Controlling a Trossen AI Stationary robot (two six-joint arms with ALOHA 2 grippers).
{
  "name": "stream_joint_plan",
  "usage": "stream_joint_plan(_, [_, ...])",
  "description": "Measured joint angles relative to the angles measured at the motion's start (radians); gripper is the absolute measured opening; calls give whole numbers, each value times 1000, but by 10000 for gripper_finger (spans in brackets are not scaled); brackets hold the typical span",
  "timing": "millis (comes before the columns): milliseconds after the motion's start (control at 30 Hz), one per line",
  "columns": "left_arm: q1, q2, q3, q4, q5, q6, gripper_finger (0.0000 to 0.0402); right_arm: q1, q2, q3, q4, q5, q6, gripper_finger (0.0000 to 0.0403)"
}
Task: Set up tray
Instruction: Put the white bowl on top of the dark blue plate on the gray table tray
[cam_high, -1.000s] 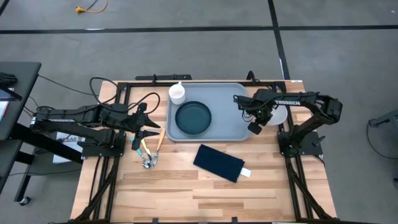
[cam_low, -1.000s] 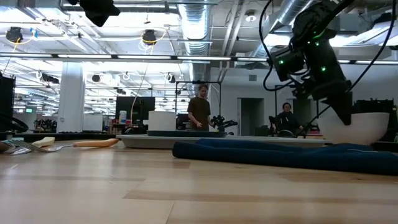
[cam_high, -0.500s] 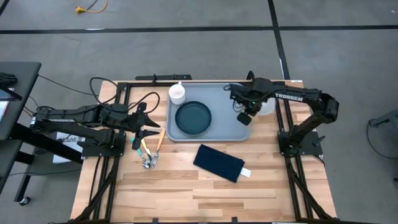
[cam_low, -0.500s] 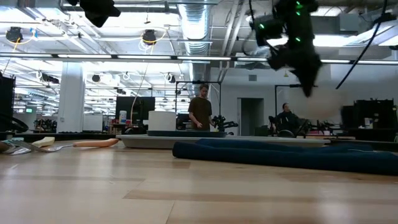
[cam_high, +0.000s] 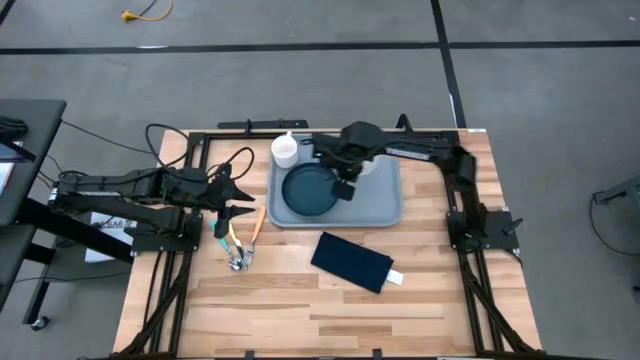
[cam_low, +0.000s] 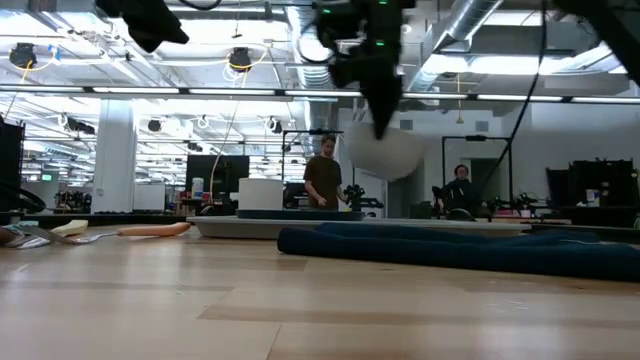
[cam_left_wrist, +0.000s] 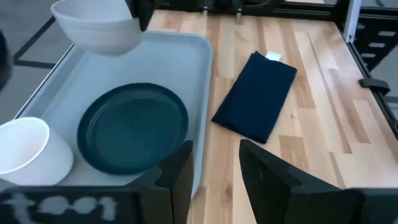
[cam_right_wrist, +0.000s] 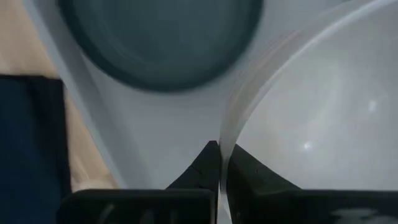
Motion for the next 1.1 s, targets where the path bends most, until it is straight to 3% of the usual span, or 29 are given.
stream_joint_plan(300, [0,0,0,-36,-25,-41,118,74,245,338,-101,0,-114,0])
stream_joint_plan(600, [0,0,0,-45,-25,-61,118,110,319,326,-48,11,-179,0])
stream_joint_plan(1100, [0,0,0,-65,-25,-79,118,163,329,327,21,27,-213,0])
